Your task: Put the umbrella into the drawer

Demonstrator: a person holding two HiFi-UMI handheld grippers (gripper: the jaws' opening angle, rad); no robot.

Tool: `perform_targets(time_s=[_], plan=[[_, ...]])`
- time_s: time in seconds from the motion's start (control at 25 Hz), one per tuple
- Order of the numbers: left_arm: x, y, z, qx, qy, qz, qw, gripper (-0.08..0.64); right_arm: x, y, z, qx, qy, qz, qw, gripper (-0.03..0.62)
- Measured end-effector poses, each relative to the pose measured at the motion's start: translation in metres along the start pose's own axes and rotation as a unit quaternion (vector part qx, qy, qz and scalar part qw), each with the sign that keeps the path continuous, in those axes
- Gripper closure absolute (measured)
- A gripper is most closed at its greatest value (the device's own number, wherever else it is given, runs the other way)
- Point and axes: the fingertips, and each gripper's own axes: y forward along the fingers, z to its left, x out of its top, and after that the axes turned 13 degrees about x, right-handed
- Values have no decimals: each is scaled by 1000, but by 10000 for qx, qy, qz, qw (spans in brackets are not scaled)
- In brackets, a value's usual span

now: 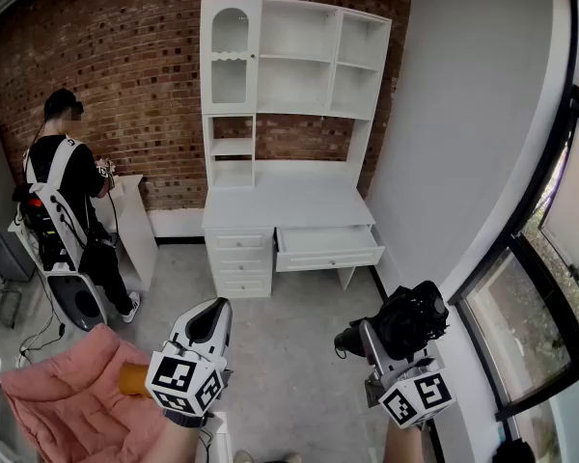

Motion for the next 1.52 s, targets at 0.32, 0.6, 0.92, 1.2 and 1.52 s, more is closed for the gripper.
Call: perform_targets(time_s=[0.32,0.6,0.92,1.2,1.52], plan=[[-3,2,-3,-23,-3,29,10000,543,0,0,-2,19,94,-60,9999,390],[0,-4,-8,-36,-69,36,10000,543,8,-3,0,131,208,-142,9996,390],[2,-7,-21,-38,-93,-8,9999,543,9,-19,-9,173,409,-301,9986,390],[5,-2,-44,4,-183,-18,9998,543,9,-35,-31,256,666,-409,9966,390],[-6,16,-51,44,-81,84,9999,543,-3,-21,-48,395,945,-478,9936,390]])
